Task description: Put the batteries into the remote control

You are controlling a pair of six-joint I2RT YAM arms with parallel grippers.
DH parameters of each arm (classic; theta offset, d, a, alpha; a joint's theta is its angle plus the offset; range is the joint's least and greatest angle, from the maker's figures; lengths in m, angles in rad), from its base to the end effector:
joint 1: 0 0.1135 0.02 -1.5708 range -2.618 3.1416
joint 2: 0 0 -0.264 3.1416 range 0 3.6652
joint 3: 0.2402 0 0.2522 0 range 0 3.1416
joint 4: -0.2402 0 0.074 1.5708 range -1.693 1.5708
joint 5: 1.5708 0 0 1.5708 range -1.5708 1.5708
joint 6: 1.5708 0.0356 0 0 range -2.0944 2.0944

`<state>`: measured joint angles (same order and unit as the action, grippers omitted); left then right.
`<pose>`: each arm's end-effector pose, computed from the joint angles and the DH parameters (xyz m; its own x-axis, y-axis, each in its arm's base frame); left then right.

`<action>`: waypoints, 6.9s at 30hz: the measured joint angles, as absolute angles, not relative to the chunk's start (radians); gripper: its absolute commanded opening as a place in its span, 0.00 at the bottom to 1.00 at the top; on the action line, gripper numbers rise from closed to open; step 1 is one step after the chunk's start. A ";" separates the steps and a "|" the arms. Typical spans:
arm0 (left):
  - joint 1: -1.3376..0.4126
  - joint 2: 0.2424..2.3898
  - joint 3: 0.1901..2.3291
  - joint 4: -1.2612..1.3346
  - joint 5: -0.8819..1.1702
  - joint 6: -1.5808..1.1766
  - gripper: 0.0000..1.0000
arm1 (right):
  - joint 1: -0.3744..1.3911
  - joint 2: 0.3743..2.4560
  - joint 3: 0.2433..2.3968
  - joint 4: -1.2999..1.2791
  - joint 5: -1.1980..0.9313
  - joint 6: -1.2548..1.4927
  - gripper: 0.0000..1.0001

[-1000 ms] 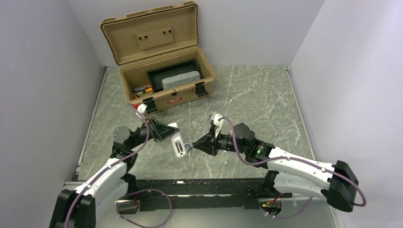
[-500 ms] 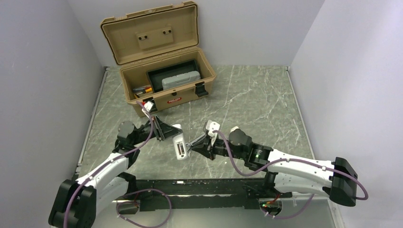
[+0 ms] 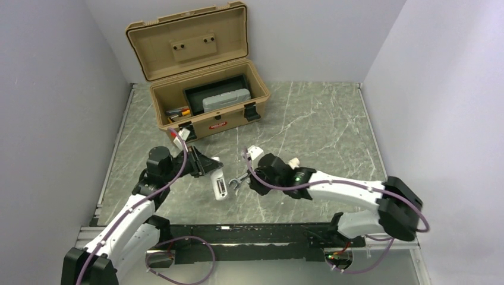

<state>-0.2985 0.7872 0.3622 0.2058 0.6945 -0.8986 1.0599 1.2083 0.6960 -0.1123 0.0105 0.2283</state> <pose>0.1658 -0.0749 0.2321 -0.7734 -0.3911 -0.4989 0.3499 0.3929 -0.8504 0.1266 0.2251 0.2285 -0.4750 -0.3845 -0.7915 -0.7808 0.5989 0.1776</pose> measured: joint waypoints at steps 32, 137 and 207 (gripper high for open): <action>-0.234 0.818 0.347 0.115 0.708 -0.873 0.00 | 1.042 1.346 0.752 -0.345 0.102 0.418 0.53; -0.213 0.874 0.329 0.199 0.741 -0.885 0.00 | 1.037 1.378 0.802 -0.522 0.287 0.765 0.62; -0.200 0.881 0.314 0.199 0.756 -0.885 0.00 | 0.896 1.614 0.857 -0.365 0.150 0.923 0.00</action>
<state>-0.1997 0.8806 0.3141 0.1993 0.7563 -0.8852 0.8955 1.6142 0.8570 -0.3649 0.1505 0.9234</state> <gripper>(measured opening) 0.299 0.007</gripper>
